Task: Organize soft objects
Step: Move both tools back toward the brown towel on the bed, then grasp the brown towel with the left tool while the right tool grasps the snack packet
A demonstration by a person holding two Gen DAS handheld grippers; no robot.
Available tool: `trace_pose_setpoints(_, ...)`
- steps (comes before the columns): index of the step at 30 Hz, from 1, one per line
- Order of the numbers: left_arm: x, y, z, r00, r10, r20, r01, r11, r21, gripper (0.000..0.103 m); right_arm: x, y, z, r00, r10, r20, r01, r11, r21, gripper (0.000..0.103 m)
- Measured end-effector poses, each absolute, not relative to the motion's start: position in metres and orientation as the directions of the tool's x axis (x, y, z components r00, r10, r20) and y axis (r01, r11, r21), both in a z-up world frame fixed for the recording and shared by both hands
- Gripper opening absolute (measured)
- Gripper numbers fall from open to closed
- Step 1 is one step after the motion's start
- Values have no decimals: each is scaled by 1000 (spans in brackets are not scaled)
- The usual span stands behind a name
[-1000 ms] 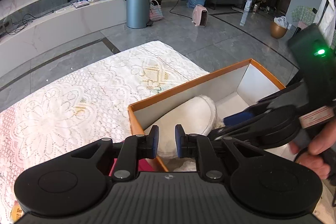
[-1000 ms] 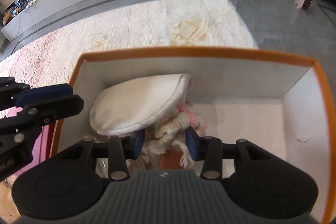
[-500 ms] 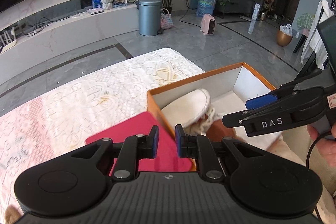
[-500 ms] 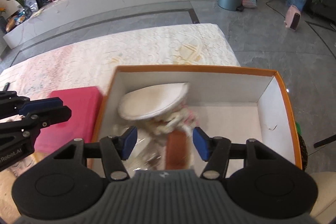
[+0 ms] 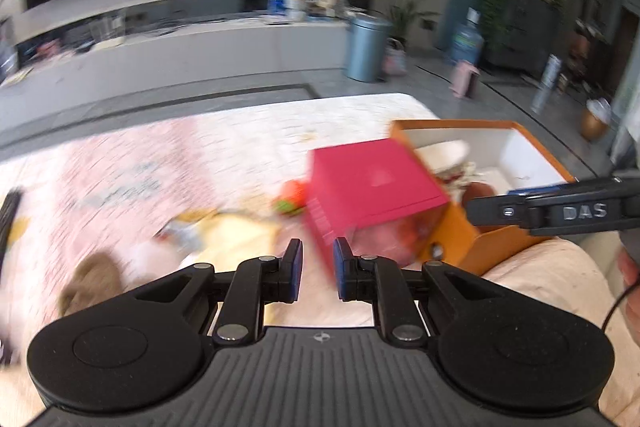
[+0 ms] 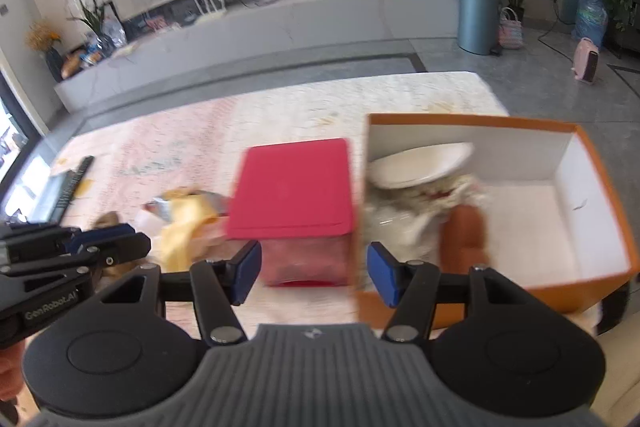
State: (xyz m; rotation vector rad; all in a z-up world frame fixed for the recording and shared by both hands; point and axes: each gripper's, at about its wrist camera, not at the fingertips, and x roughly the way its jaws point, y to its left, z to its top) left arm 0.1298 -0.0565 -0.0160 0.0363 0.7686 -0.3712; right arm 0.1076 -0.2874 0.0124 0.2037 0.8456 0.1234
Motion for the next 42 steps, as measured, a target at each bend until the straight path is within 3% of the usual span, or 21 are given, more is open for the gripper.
trace_pose_setpoints(8,101,20,-39,696,-190,-692,136,982,-133,18,74,-209,-11,737,208,-643,-92,973,210,58)
trace_pose_setpoints(19,88,75,-65,722,-111,-683,30,991,-130,20,85,-132,-53,728,245,-641,-221,968,119,58)
trace_pose_setpoints(22,93,80,-71,720,-129,-682,32,988,-152,35,92,-123,-63,710,253,-657,-249,963,101,58)
trace_pose_setpoints(27,110,85,-77,710,-131,-692,34,988,-152,41,107,-115,-73,691,254,-676,-271,959,83,58)
trace_pose_setpoints(30,123,97,-74,709,-120,-695,6,986,-164,58,119,-110,-77,688,257,-679,-284,956,74,58)
trace_pose_setpoints(36,158,114,-85,643,-64,-763,-104,980,-169,69,146,-98,-82,701,251,-668,-310,950,31,58)
trace_pose_setpoints(42,174,120,-105,570,-79,-818,-183,958,-220,72,185,-92,-84,708,232,-667,-321,947,-12,58)
